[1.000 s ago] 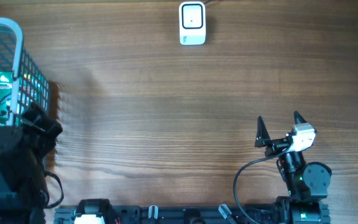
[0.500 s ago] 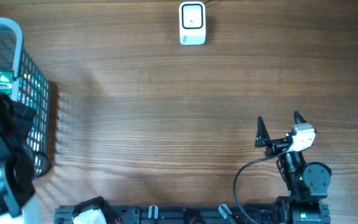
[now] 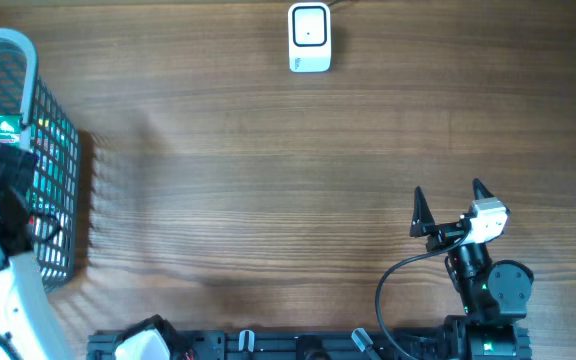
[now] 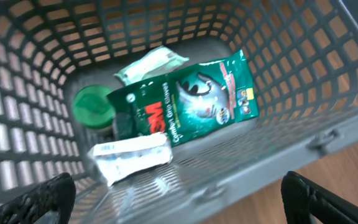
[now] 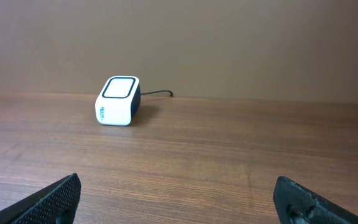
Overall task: Scan the item barcode
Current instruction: 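Move the left gripper over the basket and reach down inside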
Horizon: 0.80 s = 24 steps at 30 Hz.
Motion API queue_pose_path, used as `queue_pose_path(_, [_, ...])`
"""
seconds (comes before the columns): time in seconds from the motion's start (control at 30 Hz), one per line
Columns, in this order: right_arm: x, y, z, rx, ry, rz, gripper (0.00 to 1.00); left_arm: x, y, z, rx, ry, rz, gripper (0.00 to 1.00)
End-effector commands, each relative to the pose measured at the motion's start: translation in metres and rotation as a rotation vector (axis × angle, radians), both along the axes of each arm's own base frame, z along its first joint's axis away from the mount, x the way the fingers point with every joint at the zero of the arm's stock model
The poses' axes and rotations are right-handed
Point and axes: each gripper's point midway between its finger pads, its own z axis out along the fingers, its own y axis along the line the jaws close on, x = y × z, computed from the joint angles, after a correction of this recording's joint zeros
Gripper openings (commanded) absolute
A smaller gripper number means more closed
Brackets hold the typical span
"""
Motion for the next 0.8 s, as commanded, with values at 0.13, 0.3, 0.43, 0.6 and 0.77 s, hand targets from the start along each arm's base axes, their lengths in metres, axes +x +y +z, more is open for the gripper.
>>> queue_pose_path(0.13, [0.001, -0.001, -0.001, -0.013, 0.0, -0.006, 1.0, -0.005, 0.056, -0.017, -0.048, -0.034, 0.223, 1.0])
queue_pose_path(0.3, [0.001, -0.001, -0.001, -0.012, 0.0, -0.007, 1.0, -0.008, 0.083, -0.072, -0.299, -0.03, 0.307, 1.0])
queue_pose_path(0.43, [0.001, -0.001, -0.001, -0.012, 0.0, -0.006, 1.0, -0.021, 0.097, -0.107, -0.385, 0.062, 0.377, 1.0])
queue_pose_path(0.6, [0.001, -0.001, -0.001, -0.013, 0.0, -0.007, 1.0, -0.027, 0.098, -0.148, -0.468, 0.186, 0.407, 1.0])
queue_pose_path(0.77, [0.001, -0.001, -0.001, -0.013, 0.0, -0.007, 1.0, -0.033, 0.101, -0.167, -0.482, 0.262, 0.43, 1.0])
